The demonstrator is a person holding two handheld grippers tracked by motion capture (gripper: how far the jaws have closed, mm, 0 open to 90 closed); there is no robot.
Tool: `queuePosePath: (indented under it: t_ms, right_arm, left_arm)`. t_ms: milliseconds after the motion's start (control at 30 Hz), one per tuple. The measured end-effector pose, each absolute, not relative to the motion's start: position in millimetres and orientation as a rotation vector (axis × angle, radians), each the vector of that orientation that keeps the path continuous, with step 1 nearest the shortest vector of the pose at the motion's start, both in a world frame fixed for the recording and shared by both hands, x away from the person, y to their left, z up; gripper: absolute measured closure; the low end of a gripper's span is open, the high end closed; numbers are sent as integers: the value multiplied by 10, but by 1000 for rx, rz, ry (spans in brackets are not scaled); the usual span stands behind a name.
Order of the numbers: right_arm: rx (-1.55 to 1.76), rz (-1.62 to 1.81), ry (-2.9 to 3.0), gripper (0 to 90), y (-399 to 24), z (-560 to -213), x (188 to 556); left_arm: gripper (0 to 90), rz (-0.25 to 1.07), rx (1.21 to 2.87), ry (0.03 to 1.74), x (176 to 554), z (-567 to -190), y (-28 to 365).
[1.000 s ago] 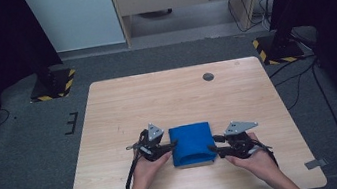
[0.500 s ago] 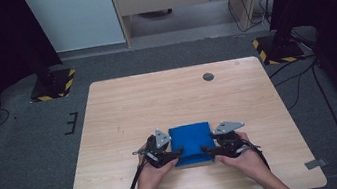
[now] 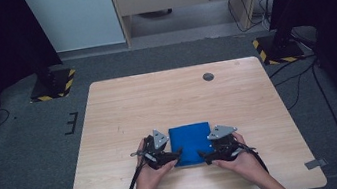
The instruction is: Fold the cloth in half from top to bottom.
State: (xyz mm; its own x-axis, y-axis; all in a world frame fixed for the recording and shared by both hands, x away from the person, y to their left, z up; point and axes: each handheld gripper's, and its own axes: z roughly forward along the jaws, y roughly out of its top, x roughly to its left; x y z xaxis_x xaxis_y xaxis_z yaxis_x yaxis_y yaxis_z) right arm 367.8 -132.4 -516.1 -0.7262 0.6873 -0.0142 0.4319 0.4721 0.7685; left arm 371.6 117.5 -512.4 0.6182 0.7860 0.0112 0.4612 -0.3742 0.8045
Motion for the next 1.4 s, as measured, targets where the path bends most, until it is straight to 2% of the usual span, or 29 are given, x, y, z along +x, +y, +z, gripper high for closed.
queuePosePath:
  t_ms: [300,1400]
  right_arm:
    - [971,1153,2366,92,-1327,-5099,3757]
    - [1047,1219,2288,90,-1692,-4948,3779]
  left_arm:
    - [68,494,2012,999,3791,-5107,1278]
    - [66,493,2057,966,3738,-5031,1474]
